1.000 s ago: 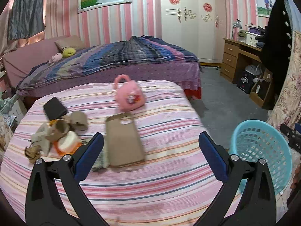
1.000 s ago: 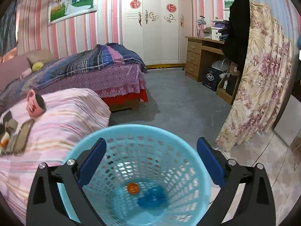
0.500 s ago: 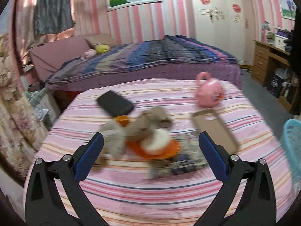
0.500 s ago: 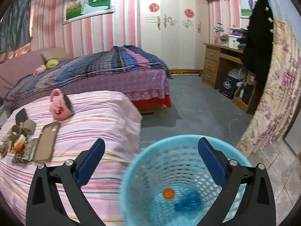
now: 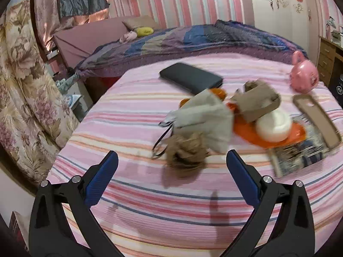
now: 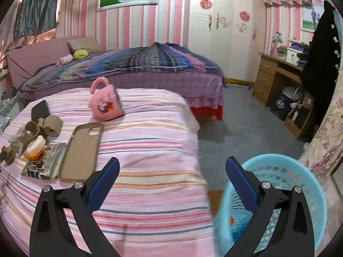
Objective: Collect trash
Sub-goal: 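Grasp the brown crumpled paper with the left gripper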
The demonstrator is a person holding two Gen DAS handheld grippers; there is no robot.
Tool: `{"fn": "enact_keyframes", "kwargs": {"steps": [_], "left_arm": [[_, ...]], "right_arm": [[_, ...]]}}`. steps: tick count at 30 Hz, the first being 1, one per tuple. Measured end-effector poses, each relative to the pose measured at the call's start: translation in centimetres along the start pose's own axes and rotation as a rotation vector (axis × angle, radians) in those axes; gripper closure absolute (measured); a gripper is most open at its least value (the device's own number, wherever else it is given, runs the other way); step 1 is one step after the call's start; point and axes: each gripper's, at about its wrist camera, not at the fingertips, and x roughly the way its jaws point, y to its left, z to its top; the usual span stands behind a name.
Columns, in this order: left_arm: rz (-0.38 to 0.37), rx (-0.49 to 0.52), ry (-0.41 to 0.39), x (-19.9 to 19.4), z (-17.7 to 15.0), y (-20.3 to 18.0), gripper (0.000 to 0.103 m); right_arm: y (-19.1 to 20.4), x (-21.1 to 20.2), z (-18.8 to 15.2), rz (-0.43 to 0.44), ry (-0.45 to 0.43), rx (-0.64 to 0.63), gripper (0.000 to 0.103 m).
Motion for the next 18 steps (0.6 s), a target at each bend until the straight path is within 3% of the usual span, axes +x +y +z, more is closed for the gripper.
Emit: {"fn": "enact_keyframes", "kwargs": {"steps": [2, 6, 13, 15, 18], "left_arm": [[-0.034, -0.037, 0.035, 0.9, -0.1, 0.8, 0.007], [-0.085, -0.073, 0.062, 1.7, -0.1, 1.4, 0.023], [-0.100, -0.022, 0.052, 1.6, 0.2, -0.5, 0.037], [-0.100, 0.001, 0.056, 1.6, 0.2, -1.1, 0.055], [-0.103, 0.000, 0.065, 1.8, 0.2, -1.2, 0.058]], "right_arm": [[0.7, 0.4, -0.1, 0.014, 0.011, -0.002, 0.006], [2.2, 0.9, 0.0, 0.016, 0.011, -0.039, 0.006], [4.2, 1.5, -0.1, 0.028, 0.016, -0.089, 0.006], [4.5, 1.4, -0.2, 0.031, 0.018, -0.102, 0.006], [5.2, 1.4, -0.4, 0.033, 0.019, -0.126, 0.006]]}}
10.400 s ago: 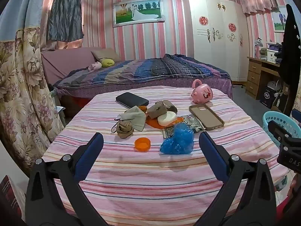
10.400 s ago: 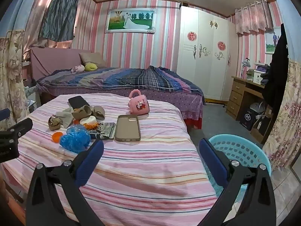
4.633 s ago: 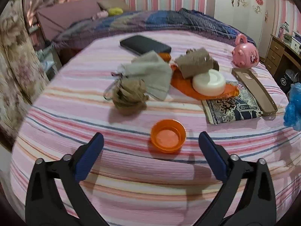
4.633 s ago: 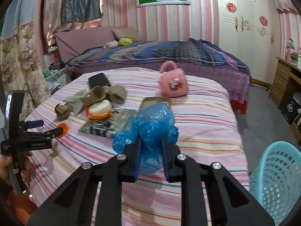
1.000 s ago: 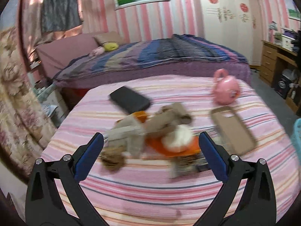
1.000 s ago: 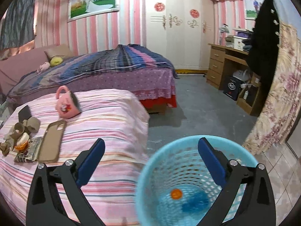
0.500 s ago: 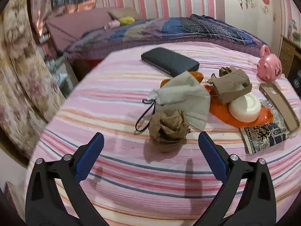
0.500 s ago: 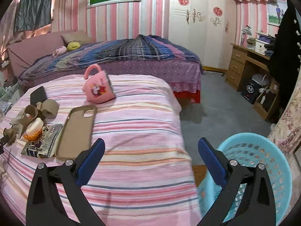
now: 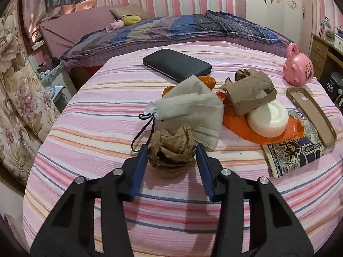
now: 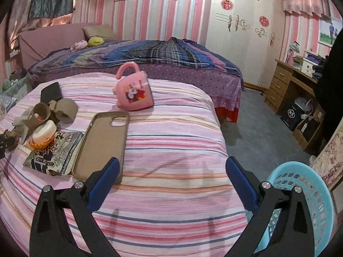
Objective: Collect trash
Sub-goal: 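Grasp the brown crumpled paper with the left gripper, then grasp the brown cardboard roll with the right gripper while the left gripper holds the paper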
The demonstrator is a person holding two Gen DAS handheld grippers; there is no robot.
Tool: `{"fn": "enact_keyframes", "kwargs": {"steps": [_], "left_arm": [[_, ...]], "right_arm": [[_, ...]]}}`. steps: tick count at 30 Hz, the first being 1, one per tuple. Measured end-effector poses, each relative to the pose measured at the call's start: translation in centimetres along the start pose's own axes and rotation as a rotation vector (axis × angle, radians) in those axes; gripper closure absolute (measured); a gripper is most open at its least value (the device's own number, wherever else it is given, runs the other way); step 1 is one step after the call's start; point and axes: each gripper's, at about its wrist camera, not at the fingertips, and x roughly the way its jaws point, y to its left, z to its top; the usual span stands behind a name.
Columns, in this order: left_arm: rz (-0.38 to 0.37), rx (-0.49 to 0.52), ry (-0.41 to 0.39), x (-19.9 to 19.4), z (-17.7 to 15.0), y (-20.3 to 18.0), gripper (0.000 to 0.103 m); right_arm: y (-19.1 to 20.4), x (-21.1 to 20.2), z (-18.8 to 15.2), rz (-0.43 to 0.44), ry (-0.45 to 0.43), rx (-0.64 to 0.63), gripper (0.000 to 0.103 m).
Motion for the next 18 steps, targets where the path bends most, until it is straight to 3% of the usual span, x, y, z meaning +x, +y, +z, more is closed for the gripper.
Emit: {"fn": "enact_keyframes", "kwargs": {"steps": [7, 11, 18], "left_arm": [[-0.024, -0.030, 0.018, 0.4, 0.1, 0.8, 0.057], [-0.041, -0.044, 0.013, -0.1, 0.2, 1.3, 0.062], [-0.047, -0.068, -0.051, -3.0, 1.0, 3.3, 0.063]], "right_arm": [[1.4, -0.2, -0.2, 0.007, -0.002, -0.028, 0.006], [2.8, -0.3, -0.3, 0.020, -0.005, -0.049, 0.006], [5.2, -1.4, 0.0, 0.067, -0.026, -0.083, 0.006]]}}
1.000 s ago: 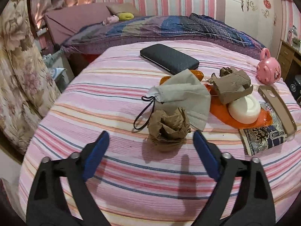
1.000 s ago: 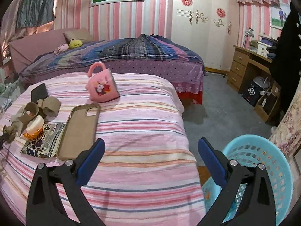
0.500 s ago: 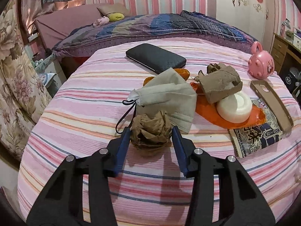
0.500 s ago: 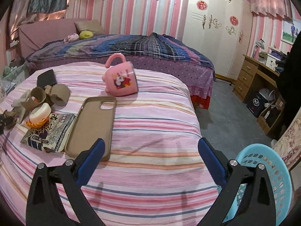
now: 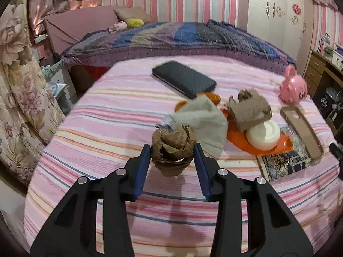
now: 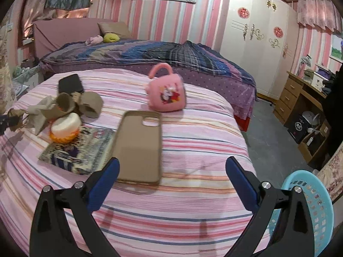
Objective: Collect trash
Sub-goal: 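Grasp the brown cardboard roll with the right gripper while the left gripper holds the paper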
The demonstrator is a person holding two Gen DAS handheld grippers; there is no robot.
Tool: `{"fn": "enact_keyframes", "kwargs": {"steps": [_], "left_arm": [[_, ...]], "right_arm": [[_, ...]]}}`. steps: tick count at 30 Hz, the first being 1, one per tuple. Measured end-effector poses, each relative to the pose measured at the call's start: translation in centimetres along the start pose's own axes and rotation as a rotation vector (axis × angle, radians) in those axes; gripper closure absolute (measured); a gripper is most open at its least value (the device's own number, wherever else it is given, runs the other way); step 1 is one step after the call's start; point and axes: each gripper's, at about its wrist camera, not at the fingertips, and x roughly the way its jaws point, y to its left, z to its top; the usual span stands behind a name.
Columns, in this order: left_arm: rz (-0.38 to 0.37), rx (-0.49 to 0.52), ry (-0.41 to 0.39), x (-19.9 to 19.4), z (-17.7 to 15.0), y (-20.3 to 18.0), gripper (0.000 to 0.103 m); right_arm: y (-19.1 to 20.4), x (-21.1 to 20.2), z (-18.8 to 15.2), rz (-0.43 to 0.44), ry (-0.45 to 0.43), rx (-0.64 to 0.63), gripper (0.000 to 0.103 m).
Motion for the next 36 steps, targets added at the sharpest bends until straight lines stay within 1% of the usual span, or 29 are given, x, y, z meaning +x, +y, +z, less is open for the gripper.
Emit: {"fn": "enact_keyframes", "kwargs": {"steps": [2, 4, 9, 11, 14, 15, 18, 20, 22, 25, 28, 29, 31, 32, 35, 36], "left_arm": [[0.023, -0.007, -0.029, -0.9, 0.3, 0.9, 0.063], [0.056, -0.022, -0.041, -1.1, 0.6, 1.7, 0.063], [0.107, -0.045, -0.029, -0.2, 1.3, 3.6, 0.063], [0.135, -0.054, -0.032, 0.0, 1.4, 4.5, 0.063], [0.153, -0.091, -0.031, 0.1, 1.3, 6.1, 0.063], [0.165, -0.098, -0.034, -0.1, 1.2, 6.6, 0.063], [0.201, -0.120, -0.051, -0.5, 1.4, 8.0, 0.063], [0.205, -0.161, -0.059, -0.8, 1.6, 9.4, 0.063], [0.220, -0.195, -0.061, -0.9, 1.7, 10.3, 0.063], [0.241, -0.216, -0.056, -0.8, 1.7, 11.0, 0.063], [0.215, -0.247, -0.049, -0.6, 1.8, 11.6, 0.063], [0.213, -0.255, -0.050, -0.7, 1.8, 11.8, 0.063], [0.203, -0.267, -0.052, -0.7, 1.9, 11.9, 0.063], [0.194, -0.273, -0.053, -0.8, 2.0, 11.9, 0.063], [0.187, -0.273, -0.052, -0.8, 2.0, 11.6, 0.063], [0.187, -0.271, -0.052, -0.8, 2.1, 11.4, 0.063]], "right_arm": [[0.5, -0.2, 0.2, 0.014, -0.004, -0.007, 0.006], [1.4, -0.3, 0.2, 0.040, -0.002, -0.016, 0.006], [3.7, 0.0, 1.0, 0.086, -0.002, -0.034, 0.006], [5.5, 0.0, 1.7, 0.116, -0.014, -0.051, 0.006], [7.5, 0.4, 2.6, 0.162, -0.023, -0.047, 0.006], [8.9, 0.8, 3.2, 0.197, -0.020, -0.043, 0.006], [12.0, 1.8, 4.4, 0.240, -0.011, -0.075, 0.006], [13.9, 2.3, 5.0, 0.249, -0.013, -0.106, 0.006], [15.6, 3.0, 5.6, 0.235, -0.012, -0.132, 0.006], [17.3, 4.1, 6.4, 0.226, 0.009, -0.142, 0.006], [18.6, 5.7, 7.0, 0.205, 0.046, -0.151, 0.007], [18.8, 6.1, 7.0, 0.204, 0.052, -0.152, 0.008], [19.0, 6.9, 7.1, 0.203, 0.078, -0.152, 0.022], [18.9, 7.0, 7.2, 0.203, 0.082, -0.150, 0.025], [19.1, 7.4, 7.5, 0.203, 0.082, -0.152, 0.027], [19.1, 7.6, 7.5, 0.202, 0.081, -0.158, 0.033]]}}
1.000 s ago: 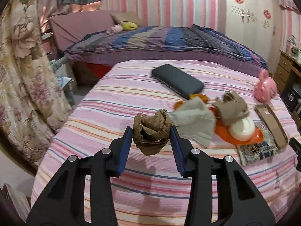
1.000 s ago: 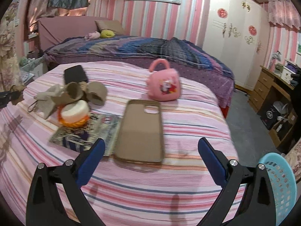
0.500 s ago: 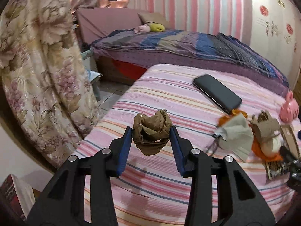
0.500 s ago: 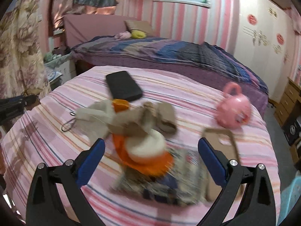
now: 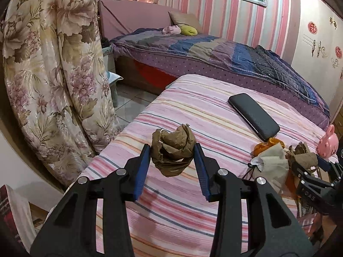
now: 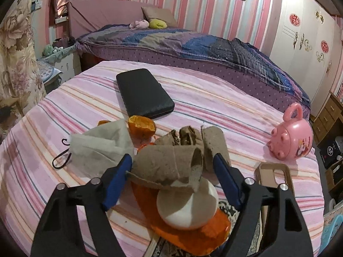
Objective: Collect trash
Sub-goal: 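Grasp the brown cardboard roll with the right gripper while the left gripper holds the paper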
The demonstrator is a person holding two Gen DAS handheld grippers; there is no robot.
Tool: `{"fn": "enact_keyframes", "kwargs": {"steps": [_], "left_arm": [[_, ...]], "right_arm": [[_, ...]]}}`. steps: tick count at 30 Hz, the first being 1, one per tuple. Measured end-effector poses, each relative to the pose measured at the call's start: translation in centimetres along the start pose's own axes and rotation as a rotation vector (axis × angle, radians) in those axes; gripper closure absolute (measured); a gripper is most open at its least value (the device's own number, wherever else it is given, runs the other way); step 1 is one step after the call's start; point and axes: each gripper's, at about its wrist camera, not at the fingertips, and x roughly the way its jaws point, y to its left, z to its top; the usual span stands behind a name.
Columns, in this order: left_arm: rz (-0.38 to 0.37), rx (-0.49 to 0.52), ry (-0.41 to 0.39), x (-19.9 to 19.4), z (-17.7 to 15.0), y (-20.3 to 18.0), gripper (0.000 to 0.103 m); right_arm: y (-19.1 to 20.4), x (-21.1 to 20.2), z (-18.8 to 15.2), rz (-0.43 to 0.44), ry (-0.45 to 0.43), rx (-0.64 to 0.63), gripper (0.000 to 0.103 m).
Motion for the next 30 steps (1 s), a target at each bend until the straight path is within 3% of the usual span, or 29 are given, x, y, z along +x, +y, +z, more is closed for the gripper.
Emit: {"fn": "enact_keyframes", "kwargs": {"steps": [1, 3, 10, 19, 30], "left_arm": [[-0.003, 0.003, -0.001, -0.1, 0.0, -0.2, 0.063], [-0.007, 0.013, -0.002, -0.2, -0.1, -0.6, 0.063], [-0.012, 0.051, -0.014, -0.9, -0.3, -2.0, 0.063], [-0.045, 0.122, -0.023, -2.0, -1.1, -5.0, 0.063], [-0.173, 0.177, -0.001, -3.9, -3.0, -10.5, 0.063]], "right_arm": [[0.1, 0.1, 0.1, 0.002, 0.003, -0.011, 0.044], [0.0, 0.0, 0.0, 0.009, 0.008, -0.026, 0.053], [-2.1, -2.5, -1.0, 0.013, -0.051, -0.016, 0.053], [-8.8, -8.2, -4.3, -0.026, -0.094, 0.044, 0.053], [-15.8, -13.8, -9.4, -0.090, -0.107, 0.093, 0.053]]}}
